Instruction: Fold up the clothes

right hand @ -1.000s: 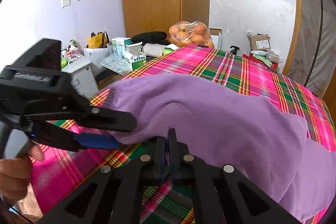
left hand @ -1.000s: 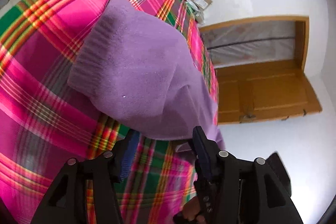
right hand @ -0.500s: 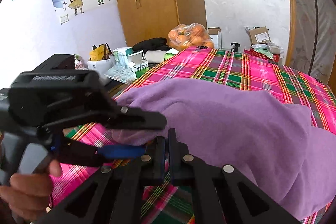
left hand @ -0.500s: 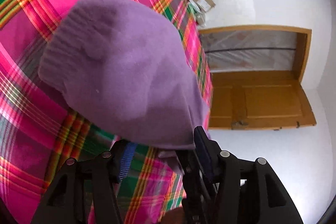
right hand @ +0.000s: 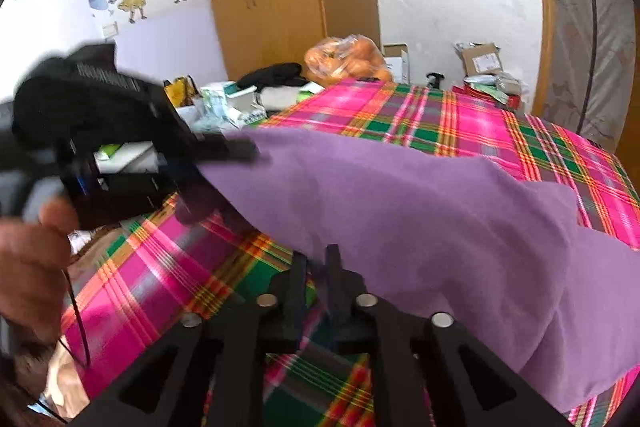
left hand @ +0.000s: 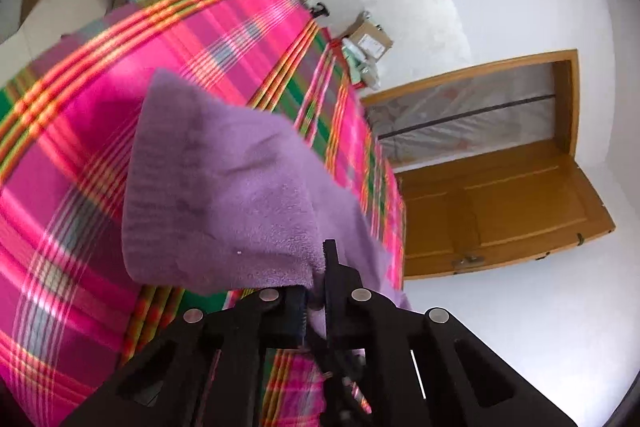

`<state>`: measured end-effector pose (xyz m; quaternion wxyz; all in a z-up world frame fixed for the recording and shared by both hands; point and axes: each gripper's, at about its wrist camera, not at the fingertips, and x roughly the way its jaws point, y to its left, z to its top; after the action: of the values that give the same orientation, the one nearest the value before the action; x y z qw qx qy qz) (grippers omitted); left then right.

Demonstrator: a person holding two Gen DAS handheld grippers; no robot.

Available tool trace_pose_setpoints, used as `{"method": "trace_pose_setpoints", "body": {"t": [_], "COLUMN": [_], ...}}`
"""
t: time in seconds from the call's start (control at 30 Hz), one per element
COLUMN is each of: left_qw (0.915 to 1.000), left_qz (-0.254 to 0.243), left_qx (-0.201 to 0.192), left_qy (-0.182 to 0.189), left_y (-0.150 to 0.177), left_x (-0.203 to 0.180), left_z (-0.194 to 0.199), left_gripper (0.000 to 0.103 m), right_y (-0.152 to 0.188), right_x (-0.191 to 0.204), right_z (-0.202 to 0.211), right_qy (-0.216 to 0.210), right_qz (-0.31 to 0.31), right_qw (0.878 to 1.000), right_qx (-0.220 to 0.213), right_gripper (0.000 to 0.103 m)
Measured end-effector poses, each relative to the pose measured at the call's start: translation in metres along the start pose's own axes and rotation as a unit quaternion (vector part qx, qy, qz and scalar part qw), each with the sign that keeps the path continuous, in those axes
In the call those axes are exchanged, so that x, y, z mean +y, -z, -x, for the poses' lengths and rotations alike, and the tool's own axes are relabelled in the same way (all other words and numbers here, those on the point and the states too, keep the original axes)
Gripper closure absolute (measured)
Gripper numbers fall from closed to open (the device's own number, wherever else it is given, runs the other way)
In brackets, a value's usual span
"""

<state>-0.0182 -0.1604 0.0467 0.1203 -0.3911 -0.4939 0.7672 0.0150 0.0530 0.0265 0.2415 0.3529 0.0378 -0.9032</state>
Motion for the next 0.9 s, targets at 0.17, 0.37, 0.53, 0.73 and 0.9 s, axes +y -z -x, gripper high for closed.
{"method": "trace_pose_setpoints", "body": {"t": [0.17, 0.37, 0.53, 0.73, 0.9], "left_qw": [0.9997, 0.9988, 0.9982, 0.9971, 0.9965], "left_qz": [-0.015, -0.026, -0.027, -0.032, -0.034], "left_qx": [-0.016, -0.034, -0.047, -0.064, -0.073], "left_qy": [0.009, 0.021, 0.024, 0.027, 0.024], "left_y": [-0.014, -0.036, -0.051, -0.066, -0.077], "left_x": [-0.018, -0.033, -0.039, -0.044, -0.047], "left_z": [-0.003, 0.004, 0.004, 0.009, 0.009], "left_gripper": [0.097, 0.098, 0.098, 0.098, 0.098], "right_y": [0.007, 0.012, 0.017, 0.020, 0.020], "right_x": [-0.014, -0.024, -0.035, -0.053, -0.078], "right_z": [-0.003, -0.003, -0.002, 0.004, 0.011], "right_qy": [0.033, 0.086, 0.115, 0.179, 0.214], "right_qz": [-0.005, 0.005, 0.008, 0.002, -0.029], "right_qw": [0.999, 0.996, 0.993, 0.984, 0.976], "right_qx": [0.012, 0.016, 0.023, 0.011, 0.005], "right_gripper": [0.083, 0.076, 0.076, 0.076, 0.076]}}
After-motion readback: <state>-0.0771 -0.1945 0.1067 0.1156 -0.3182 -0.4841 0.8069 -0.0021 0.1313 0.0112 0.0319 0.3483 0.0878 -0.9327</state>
